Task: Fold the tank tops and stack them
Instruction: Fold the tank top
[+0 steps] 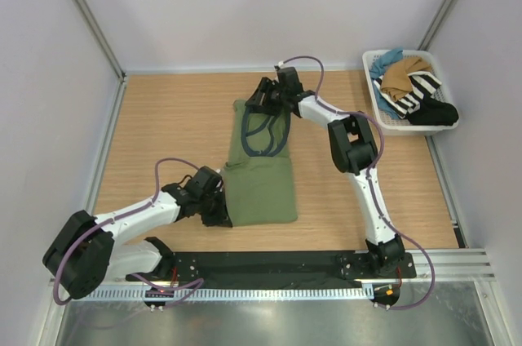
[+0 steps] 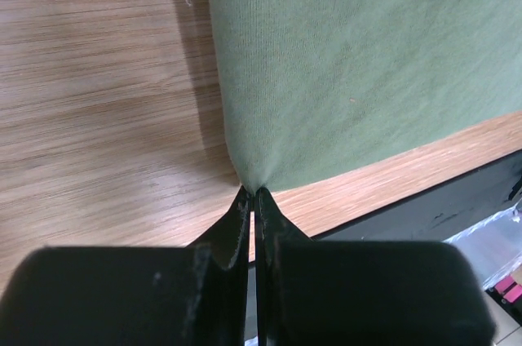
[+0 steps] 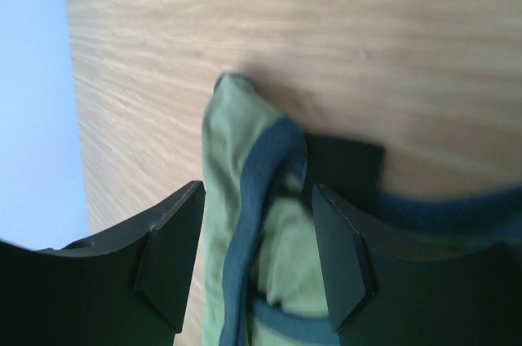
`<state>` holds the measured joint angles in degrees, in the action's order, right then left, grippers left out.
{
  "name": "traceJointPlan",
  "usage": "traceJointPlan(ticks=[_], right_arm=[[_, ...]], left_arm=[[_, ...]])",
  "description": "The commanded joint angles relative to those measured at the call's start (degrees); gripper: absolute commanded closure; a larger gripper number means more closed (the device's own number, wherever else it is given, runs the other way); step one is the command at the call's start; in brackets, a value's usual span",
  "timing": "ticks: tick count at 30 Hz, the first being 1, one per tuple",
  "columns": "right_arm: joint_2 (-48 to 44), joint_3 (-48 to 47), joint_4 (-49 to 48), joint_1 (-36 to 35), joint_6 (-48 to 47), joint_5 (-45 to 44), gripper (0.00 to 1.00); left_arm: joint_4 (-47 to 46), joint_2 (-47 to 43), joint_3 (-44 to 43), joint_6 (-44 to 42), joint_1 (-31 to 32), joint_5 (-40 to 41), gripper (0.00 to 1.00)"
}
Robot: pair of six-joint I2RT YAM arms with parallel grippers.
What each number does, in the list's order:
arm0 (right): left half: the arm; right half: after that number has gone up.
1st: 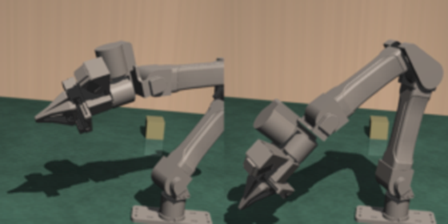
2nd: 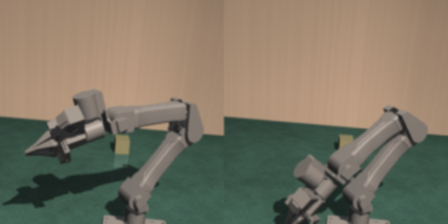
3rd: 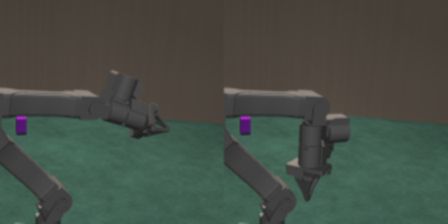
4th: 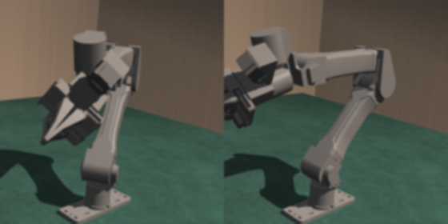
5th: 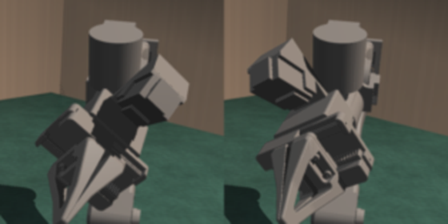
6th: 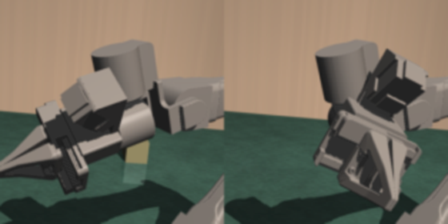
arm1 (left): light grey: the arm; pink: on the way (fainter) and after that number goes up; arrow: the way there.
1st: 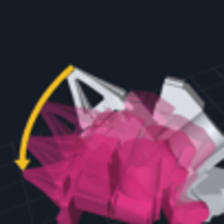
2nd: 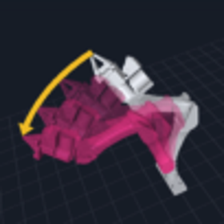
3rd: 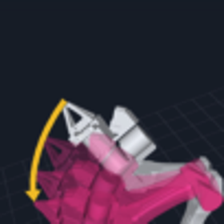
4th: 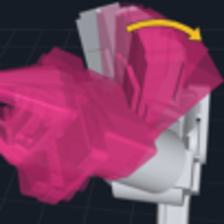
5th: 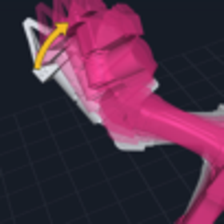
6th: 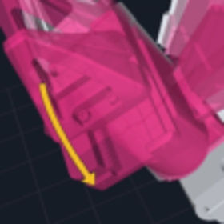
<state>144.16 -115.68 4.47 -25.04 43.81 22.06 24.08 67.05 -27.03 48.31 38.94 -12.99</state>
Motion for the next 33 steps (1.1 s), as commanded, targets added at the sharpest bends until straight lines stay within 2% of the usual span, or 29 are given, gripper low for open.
traceJointPlan(ticks=[1,4,5,8,16,20,22,27,30,31,33], right_arm=[[-15.09,5.43,1.86,-0.19,-6.27,-0.79,0.38],[-21.62,12.64,4.48,-0.45,-9.52,-2.63,0.37],[-25.81,14.50,5.63,-0.45,-10.32,-3.34,0.37],[-33.55,22.58,9.41,-0.80,-11.99,-6.32,0.37],[-51.86,46.90,21.62,-6.77,-16.04,-16.52,0.42],[-61.17,59.58,23.39,-8.80,-14.37,-15.74,0.46],[-65.73,65.11,24.53,-10.11,-13.76,-15.91,0.43],[-71.03,71.98,25.06,-13.10,-11.82,-12.85,0.41],[-71.12,74.10,22.53,-14.16,-10.68,-11.35,0.49],[-70.77,75.24,21.82,-14.51,-10.42,-10.65,0.56],[-69.89,76.03,19.63,-14.78,-10.15,-8.98,0.59]], left_arm=[[1.24,-0.16,-2.59,0.90,0.26,2.53,0.99],[1.24,-2.09,-2.24,2.13,0.26,3.76,0.92],[1.24,-2.79,-1.81,2.31,0.26,4.11,0.84],[1.59,-5.69,-1.10,2.84,0.26,5.52,0.77],[2.55,-8.16,-0.14,3.28,0.26,4.74,0.75],[2.64,-9.04,0.48,3.37,0.26,3.59,0.67],[2.20,-8.95,0.75,3.19,0.17,2.19,0.65],[0.71,-9.30,1.98,3.36,0.26,0.43,0.63],[-0.43,-8.43,2.50,3.45,0.35,-0.89,0.63],[-0.78,-8.16,2.50,3.45,0.44,-1.15,0.63],[-1.57,-7.72,2.50,3.54,0.44,-1.50,0.64]])
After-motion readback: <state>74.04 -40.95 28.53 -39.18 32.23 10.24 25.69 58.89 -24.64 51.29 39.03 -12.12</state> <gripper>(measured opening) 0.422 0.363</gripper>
